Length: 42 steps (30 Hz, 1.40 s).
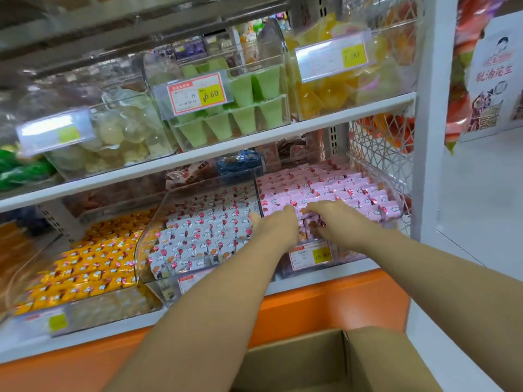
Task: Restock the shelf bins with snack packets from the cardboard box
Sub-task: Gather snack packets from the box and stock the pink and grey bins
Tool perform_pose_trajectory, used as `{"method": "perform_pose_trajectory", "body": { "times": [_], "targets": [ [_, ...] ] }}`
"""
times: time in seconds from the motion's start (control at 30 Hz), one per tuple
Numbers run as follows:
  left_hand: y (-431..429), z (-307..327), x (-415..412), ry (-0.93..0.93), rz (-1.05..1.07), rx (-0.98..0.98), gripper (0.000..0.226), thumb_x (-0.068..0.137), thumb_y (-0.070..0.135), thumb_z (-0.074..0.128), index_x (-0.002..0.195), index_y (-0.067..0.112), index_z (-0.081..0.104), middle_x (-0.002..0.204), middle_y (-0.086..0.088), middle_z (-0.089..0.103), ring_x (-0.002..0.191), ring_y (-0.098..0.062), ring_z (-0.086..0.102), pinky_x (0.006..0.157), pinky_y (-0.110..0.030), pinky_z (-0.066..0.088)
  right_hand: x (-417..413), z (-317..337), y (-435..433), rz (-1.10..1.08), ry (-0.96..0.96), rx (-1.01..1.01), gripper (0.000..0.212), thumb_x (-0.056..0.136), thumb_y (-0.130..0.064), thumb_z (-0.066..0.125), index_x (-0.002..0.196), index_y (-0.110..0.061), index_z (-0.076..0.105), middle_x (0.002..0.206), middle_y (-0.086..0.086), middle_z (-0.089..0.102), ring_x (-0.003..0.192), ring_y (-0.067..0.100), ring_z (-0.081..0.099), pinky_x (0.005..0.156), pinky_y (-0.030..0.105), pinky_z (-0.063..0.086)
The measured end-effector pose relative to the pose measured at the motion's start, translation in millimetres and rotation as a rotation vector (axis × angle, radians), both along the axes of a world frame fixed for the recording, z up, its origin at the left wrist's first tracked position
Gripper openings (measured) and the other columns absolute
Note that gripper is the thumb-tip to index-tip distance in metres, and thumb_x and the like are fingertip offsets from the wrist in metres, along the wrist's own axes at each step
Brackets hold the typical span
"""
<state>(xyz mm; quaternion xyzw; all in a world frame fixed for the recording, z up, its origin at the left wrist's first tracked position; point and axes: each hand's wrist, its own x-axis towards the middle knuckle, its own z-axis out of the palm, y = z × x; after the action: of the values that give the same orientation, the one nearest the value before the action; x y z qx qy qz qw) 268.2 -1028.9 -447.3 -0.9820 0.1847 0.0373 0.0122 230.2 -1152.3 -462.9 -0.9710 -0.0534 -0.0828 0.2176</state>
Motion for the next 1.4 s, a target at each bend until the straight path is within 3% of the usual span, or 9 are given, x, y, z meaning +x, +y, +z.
{"method": "perform_pose_trajectory", "body": {
  "times": [0.17, 0.3, 0.57, 0.73, 0.87, 0.93, 1.1, 1.23, 1.4],
  "targets": [
    [11.9, 6.7, -6.0, 0.068, -0.099, -0.020, 0.060, 0.097, 0.032, 0.053, 0.144, 0.010, 0.022, 0.127, -0.011, 0.056, 0.122, -0.030, 0.048, 0.106, -0.048, 0.022, -4.4, 7.1, -2.2, 0.040, 0.014, -0.053, 0.028, 0.089, -0.008, 0.059, 0.117, -0.006, 0.059, 0.114, 0.014, 0.062, 0.093, 0.024, 0.052, 0.070, 0.028, 0.034],
    [16.3, 11.2, -4.5, 0.137, -0.162, 0.074, 0.059, 0.097, 0.044, 0.045, 0.143, 0.010, 0.028, 0.139, -0.011, 0.048, 0.123, -0.029, 0.046, 0.101, -0.042, 0.034, -1.5, 9.4, -9.7, 0.124, 0.061, -0.114, 0.022, 0.087, -0.018, 0.063, 0.105, -0.005, 0.068, 0.104, 0.014, 0.067, 0.096, 0.029, 0.058, 0.084, 0.040, 0.047],
    [2.9, 11.3, 6.3, 0.083, -0.189, 0.192, 0.046, 0.097, 0.037, 0.050, 0.132, 0.007, 0.044, 0.129, -0.009, 0.053, 0.110, -0.025, 0.051, 0.076, -0.031, 0.031, 8.5, -2.3, -4.6, 0.089, 0.038, -0.120, 0.024, 0.092, -0.015, 0.058, 0.112, -0.009, 0.069, 0.111, 0.014, 0.066, 0.102, 0.029, 0.058, 0.089, 0.038, 0.046],
    [11.8, 14.1, 6.7, 0.134, -0.225, 0.225, 0.044, 0.099, 0.043, 0.042, 0.128, 0.010, 0.049, 0.123, -0.007, 0.055, 0.102, -0.023, 0.048, 0.098, -0.041, 0.037, 7.0, 1.6, -4.3, 0.139, 0.082, -0.112, 0.024, 0.094, -0.013, 0.053, 0.108, -0.010, 0.072, 0.101, 0.011, 0.070, 0.088, 0.026, 0.060, 0.076, 0.030, 0.046],
    [13.2, 14.3, 12.8, 0.182, -0.272, 0.179, 0.037, 0.101, 0.040, 0.038, 0.117, 0.012, 0.057, 0.105, -0.002, 0.057, 0.101, -0.023, 0.053, 0.088, -0.036, 0.038, 10.5, 1.3, -5.7, 0.126, 0.061, -0.114, 0.022, 0.094, -0.012, 0.053, 0.104, -0.006, 0.072, 0.076, -0.002, 0.061, 0.076, 0.019, 0.047, 0.059, 0.023, 0.031],
    [11.8, 10.4, 15.3, 0.087, -0.223, 0.120, 0.032, 0.097, 0.044, 0.047, 0.119, 0.023, 0.055, 0.111, 0.002, 0.055, 0.112, -0.023, 0.050, 0.101, -0.045, 0.031, 15.2, -2.7, -5.0, 0.108, 0.045, -0.140, 0.022, 0.094, -0.014, 0.054, 0.103, -0.007, 0.073, 0.069, -0.007, 0.053, 0.079, 0.021, 0.049, 0.062, 0.023, 0.031],
    [8.0, 1.9, 21.4, -0.016, -0.145, 0.096, 0.036, 0.093, 0.048, 0.051, 0.120, 0.024, 0.050, 0.116, 0.003, 0.057, 0.117, -0.025, 0.047, 0.107, -0.049, 0.019, 21.3, -14.7, -5.3, 0.008, -0.066, -0.078, 0.024, 0.090, -0.006, 0.054, 0.101, -0.011, 0.074, 0.103, 0.012, 0.069, 0.096, 0.030, 0.061, 0.079, 0.034, 0.048],
    [10.5, -0.8, 18.5, -0.019, -0.164, 0.099, 0.032, 0.093, 0.050, 0.050, 0.113, 0.025, 0.052, 0.109, 0.003, 0.059, 0.114, -0.024, 0.050, 0.102, -0.046, 0.020, 18.5, -11.7, -7.5, 0.014, -0.043, -0.094, 0.020, 0.090, -0.008, 0.055, 0.092, -0.006, 0.075, 0.096, 0.015, 0.069, 0.092, 0.030, 0.061, 0.074, 0.033, 0.046],
    [9.7, 1.9, 12.0, 0.001, -0.171, 0.141, 0.041, 0.093, 0.050, 0.051, 0.126, 0.026, 0.051, 0.126, 0.002, 0.055, 0.122, -0.024, 0.046, 0.105, -0.047, 0.020, 16.5, -5.9, -8.2, 0.026, 0.041, -0.119, 0.018, 0.091, -0.013, 0.059, 0.092, -0.005, 0.075, 0.094, 0.017, 0.069, 0.091, 0.032, 0.060, 0.069, 0.030, 0.043]
  ]
}}
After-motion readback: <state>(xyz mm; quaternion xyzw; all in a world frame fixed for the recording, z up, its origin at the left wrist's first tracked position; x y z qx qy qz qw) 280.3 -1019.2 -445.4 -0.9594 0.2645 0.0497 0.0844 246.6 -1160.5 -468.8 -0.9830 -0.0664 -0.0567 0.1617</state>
